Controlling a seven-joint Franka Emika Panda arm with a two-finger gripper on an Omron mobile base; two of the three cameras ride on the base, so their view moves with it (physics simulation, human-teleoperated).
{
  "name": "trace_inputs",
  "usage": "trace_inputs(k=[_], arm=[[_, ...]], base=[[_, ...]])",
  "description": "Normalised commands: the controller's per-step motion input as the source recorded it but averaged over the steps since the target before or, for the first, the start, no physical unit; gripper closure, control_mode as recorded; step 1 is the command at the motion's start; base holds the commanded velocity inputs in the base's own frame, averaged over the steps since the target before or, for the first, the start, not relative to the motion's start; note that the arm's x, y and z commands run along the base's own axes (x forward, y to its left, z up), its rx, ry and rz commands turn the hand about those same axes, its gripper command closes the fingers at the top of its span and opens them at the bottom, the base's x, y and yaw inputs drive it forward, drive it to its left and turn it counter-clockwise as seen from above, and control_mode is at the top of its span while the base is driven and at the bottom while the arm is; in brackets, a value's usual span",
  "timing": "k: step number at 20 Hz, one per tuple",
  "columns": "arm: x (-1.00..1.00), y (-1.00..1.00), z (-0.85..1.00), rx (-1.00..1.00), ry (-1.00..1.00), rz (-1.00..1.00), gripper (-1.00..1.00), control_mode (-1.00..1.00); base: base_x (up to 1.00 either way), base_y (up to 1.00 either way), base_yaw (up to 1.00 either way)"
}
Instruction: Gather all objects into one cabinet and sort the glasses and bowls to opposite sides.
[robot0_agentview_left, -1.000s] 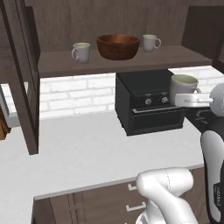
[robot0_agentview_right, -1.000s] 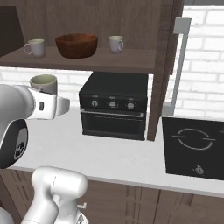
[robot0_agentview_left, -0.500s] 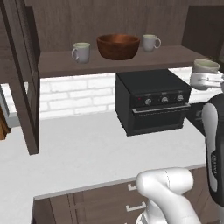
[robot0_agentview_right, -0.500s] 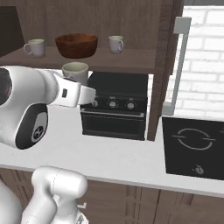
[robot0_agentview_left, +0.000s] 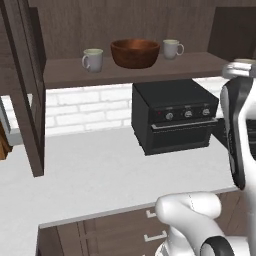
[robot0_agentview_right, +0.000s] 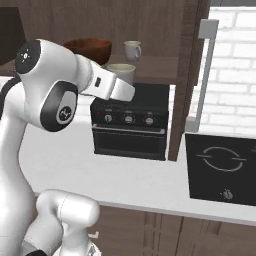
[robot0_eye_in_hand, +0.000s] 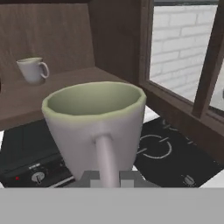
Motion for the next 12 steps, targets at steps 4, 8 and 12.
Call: trace_inputs(k=[4,8,12], arm=[[0.80,0.00,0.00,0.00,0.01,-0.13,1.00,-1.00],[0.83,0.00,-0.02,0.00,0.00,-0.01,1.00,-1.00],[0.79,-0.12,-0.15,0.00,0.00,0.00,1.00,-1.00]], base=[[0.00,0.00,0.00],[0.00,0.00,0.00],[0.00,0.00,0.00]])
